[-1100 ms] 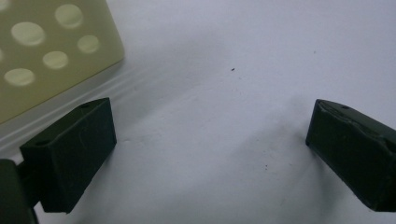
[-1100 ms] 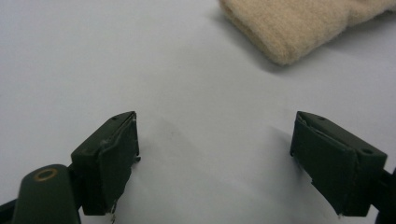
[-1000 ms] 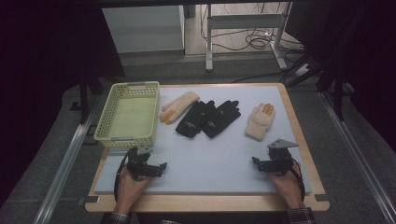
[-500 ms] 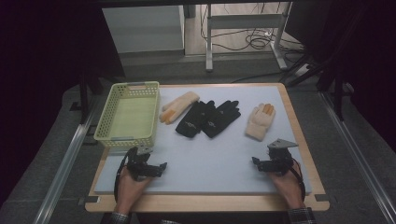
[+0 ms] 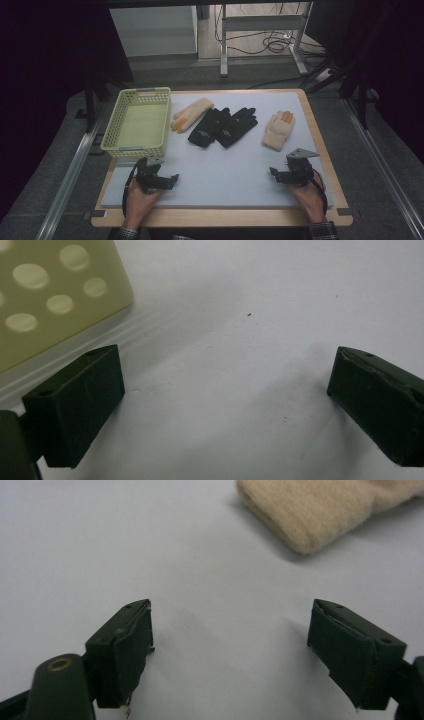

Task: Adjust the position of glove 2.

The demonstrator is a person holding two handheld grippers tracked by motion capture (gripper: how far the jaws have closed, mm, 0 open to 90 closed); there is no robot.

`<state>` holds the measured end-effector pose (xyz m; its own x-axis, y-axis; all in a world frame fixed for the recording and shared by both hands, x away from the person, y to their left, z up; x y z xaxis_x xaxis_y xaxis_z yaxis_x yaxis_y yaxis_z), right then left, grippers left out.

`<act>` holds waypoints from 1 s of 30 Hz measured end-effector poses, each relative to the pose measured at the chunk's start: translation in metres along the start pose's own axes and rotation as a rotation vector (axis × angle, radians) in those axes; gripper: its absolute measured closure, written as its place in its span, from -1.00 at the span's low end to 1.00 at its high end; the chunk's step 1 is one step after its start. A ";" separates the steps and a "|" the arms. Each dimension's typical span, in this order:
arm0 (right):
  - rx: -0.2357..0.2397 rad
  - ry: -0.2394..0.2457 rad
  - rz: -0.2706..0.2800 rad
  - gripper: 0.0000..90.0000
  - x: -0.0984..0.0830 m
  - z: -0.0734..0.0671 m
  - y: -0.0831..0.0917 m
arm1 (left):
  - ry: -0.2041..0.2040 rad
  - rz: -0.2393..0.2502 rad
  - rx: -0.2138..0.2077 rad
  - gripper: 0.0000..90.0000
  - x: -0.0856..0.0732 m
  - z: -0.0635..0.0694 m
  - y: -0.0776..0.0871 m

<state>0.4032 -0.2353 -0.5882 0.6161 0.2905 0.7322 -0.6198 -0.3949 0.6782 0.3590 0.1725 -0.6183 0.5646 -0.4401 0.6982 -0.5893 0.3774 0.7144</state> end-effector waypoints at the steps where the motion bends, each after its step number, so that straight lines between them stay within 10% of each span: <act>1: 0.003 0.002 0.003 -0.57 0.002 -0.001 0.000 | 0.000 0.000 0.000 -0.95 0.000 0.000 0.000; 30: 0.104 0.056 0.010 -0.08 0.079 -0.040 -0.044 | 0.000 0.000 0.000 -0.95 0.000 0.000 0.000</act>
<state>0.4594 -0.1599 -0.5577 0.5799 0.3336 0.7432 -0.5700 -0.4856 0.6627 0.3590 0.1726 -0.6183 0.5644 -0.4401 0.6984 -0.5892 0.3777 0.7142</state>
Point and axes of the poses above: each handheld gripper's, and its own axes: y roughly backward along the jaws, x roughly out of its top, z roughly to its right, the point moved 9 cm from there along -y, roughly forward along the jaws, and after that the axes turned 8 degrees about -y, right-handed, at the moved point
